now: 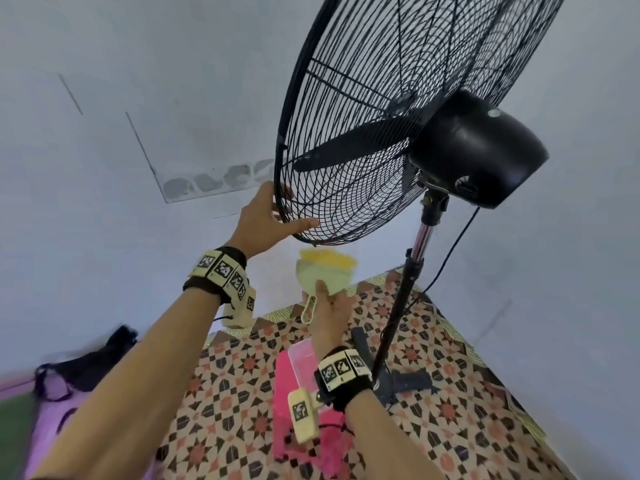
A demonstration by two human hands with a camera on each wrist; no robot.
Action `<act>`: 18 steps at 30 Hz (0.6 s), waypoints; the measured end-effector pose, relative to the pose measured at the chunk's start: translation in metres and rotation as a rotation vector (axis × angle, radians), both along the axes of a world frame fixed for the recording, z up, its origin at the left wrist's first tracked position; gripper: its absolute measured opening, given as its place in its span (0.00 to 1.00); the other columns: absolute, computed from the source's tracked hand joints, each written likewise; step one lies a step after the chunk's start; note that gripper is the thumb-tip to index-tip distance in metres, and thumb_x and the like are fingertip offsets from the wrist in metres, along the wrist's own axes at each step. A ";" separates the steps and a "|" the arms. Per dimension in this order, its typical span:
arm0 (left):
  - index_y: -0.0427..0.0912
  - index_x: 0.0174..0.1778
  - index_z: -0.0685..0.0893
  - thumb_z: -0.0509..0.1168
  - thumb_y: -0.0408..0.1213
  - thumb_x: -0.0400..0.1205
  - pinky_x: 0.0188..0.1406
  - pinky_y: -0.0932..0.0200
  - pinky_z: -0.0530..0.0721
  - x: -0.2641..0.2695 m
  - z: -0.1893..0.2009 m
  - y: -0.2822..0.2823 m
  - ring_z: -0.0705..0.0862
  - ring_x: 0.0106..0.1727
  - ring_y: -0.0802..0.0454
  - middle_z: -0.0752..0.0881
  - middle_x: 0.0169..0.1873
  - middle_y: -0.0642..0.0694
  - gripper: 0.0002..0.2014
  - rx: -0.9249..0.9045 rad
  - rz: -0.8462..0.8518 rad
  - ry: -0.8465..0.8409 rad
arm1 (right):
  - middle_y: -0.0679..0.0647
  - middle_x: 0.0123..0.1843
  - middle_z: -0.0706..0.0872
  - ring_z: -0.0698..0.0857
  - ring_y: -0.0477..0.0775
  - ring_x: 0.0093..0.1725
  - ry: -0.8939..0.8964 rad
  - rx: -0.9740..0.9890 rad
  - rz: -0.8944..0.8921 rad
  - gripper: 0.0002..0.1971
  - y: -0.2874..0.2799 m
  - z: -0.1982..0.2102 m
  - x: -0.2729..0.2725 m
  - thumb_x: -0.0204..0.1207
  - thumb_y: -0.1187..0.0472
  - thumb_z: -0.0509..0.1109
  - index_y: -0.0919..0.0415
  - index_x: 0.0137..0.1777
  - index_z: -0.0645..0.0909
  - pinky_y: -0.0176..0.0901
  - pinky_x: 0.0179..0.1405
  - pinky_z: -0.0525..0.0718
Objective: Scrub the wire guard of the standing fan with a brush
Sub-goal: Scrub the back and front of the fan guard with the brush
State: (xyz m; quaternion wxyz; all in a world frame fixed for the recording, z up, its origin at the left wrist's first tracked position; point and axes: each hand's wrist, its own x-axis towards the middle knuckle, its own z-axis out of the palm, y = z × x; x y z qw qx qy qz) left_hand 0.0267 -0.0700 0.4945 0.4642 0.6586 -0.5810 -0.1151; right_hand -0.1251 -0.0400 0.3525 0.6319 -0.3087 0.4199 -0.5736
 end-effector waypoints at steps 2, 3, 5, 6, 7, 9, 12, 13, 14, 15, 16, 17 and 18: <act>0.49 0.66 0.77 0.82 0.65 0.66 0.44 0.81 0.76 -0.001 -0.001 0.000 0.84 0.56 0.64 0.85 0.59 0.56 0.39 -0.006 0.001 0.000 | 0.62 0.52 0.93 0.94 0.64 0.50 0.056 -0.025 0.094 0.01 -0.010 0.004 0.005 0.85 0.62 0.73 0.57 0.53 0.85 0.51 0.47 0.94; 0.49 0.66 0.77 0.82 0.65 0.66 0.44 0.81 0.76 -0.002 0.000 -0.001 0.84 0.56 0.64 0.85 0.59 0.56 0.39 -0.011 0.000 0.002 | 0.60 0.51 0.93 0.93 0.65 0.51 0.068 -0.032 0.124 0.03 -0.016 0.007 0.006 0.84 0.64 0.73 0.56 0.53 0.86 0.53 0.48 0.93; 0.49 0.67 0.77 0.83 0.65 0.66 0.44 0.81 0.76 -0.003 0.001 -0.002 0.84 0.56 0.65 0.85 0.59 0.56 0.39 -0.023 -0.003 0.006 | 0.59 0.52 0.93 0.93 0.65 0.52 0.064 -0.030 0.168 0.04 -0.026 0.013 0.003 0.84 0.64 0.73 0.56 0.55 0.87 0.52 0.47 0.92; 0.49 0.67 0.77 0.83 0.64 0.66 0.44 0.80 0.76 -0.003 0.001 -0.003 0.84 0.55 0.65 0.85 0.59 0.56 0.39 -0.026 -0.005 0.011 | 0.58 0.53 0.93 0.93 0.63 0.52 0.052 -0.028 0.164 0.04 -0.029 0.013 -0.002 0.84 0.64 0.73 0.57 0.56 0.87 0.50 0.46 0.92; 0.49 0.67 0.77 0.83 0.64 0.66 0.44 0.79 0.77 -0.004 0.002 -0.003 0.84 0.55 0.65 0.85 0.59 0.56 0.39 -0.029 -0.005 0.015 | 0.57 0.52 0.93 0.94 0.59 0.51 0.025 -0.022 0.127 0.04 -0.030 0.012 -0.007 0.84 0.64 0.73 0.57 0.55 0.87 0.49 0.45 0.92; 0.49 0.67 0.77 0.83 0.64 0.66 0.44 0.76 0.78 -0.004 0.002 -0.003 0.84 0.55 0.65 0.85 0.59 0.57 0.40 -0.040 -0.006 0.021 | 0.53 0.51 0.94 0.94 0.55 0.49 -0.042 0.016 -0.010 0.03 -0.028 0.006 -0.018 0.85 0.62 0.72 0.55 0.55 0.86 0.47 0.43 0.91; 0.49 0.67 0.77 0.82 0.66 0.65 0.44 0.78 0.79 -0.004 -0.004 -0.001 0.85 0.56 0.66 0.85 0.58 0.59 0.40 -0.065 0.000 0.042 | 0.56 0.54 0.92 0.94 0.54 0.46 -0.058 0.077 -0.068 0.03 -0.020 -0.005 -0.023 0.85 0.61 0.71 0.56 0.56 0.83 0.50 0.46 0.92; 0.49 0.66 0.77 0.82 0.66 0.65 0.44 0.78 0.80 -0.005 -0.006 0.000 0.85 0.56 0.66 0.85 0.57 0.60 0.40 -0.071 0.000 0.052 | 0.57 0.52 0.92 0.94 0.54 0.44 -0.004 0.070 -0.002 0.03 -0.017 -0.006 -0.020 0.85 0.62 0.72 0.59 0.55 0.83 0.49 0.45 0.93; 0.49 0.66 0.77 0.82 0.66 0.65 0.45 0.77 0.81 -0.005 -0.007 0.000 0.85 0.57 0.66 0.85 0.57 0.60 0.40 -0.078 0.000 0.057 | 0.58 0.50 0.92 0.94 0.55 0.43 0.050 0.047 0.082 0.02 -0.016 -0.005 -0.017 0.85 0.62 0.72 0.60 0.54 0.83 0.47 0.43 0.93; 0.48 0.66 0.77 0.82 0.66 0.65 0.45 0.77 0.82 -0.007 -0.007 -0.001 0.85 0.57 0.66 0.85 0.58 0.60 0.40 -0.085 -0.002 0.060 | 0.59 0.51 0.93 0.94 0.57 0.45 0.092 0.009 0.167 0.02 -0.018 -0.004 -0.013 0.85 0.63 0.72 0.59 0.54 0.84 0.47 0.43 0.93; 0.48 0.66 0.77 0.81 0.67 0.65 0.45 0.76 0.82 -0.007 -0.007 -0.001 0.85 0.57 0.66 0.85 0.58 0.59 0.40 -0.090 -0.004 0.062 | 0.61 0.52 0.93 0.94 0.60 0.48 0.117 -0.021 0.220 0.02 -0.021 -0.001 -0.009 0.85 0.63 0.73 0.58 0.55 0.85 0.47 0.44 0.92; 0.49 0.67 0.77 0.81 0.68 0.65 0.46 0.75 0.82 -0.008 -0.006 -0.001 0.85 0.58 0.65 0.85 0.58 0.59 0.41 -0.093 -0.004 0.062 | 0.62 0.54 0.93 0.94 0.62 0.50 0.137 -0.044 0.221 0.03 -0.025 0.000 -0.006 0.85 0.62 0.73 0.57 0.56 0.85 0.48 0.44 0.92; 0.49 0.67 0.77 0.81 0.69 0.65 0.46 0.74 0.83 -0.007 -0.006 -0.002 0.85 0.58 0.64 0.85 0.59 0.58 0.41 -0.092 -0.002 0.061 | 0.62 0.54 0.93 0.94 0.63 0.52 0.136 -0.047 0.190 0.04 -0.029 0.000 -0.004 0.85 0.61 0.73 0.58 0.56 0.86 0.49 0.43 0.91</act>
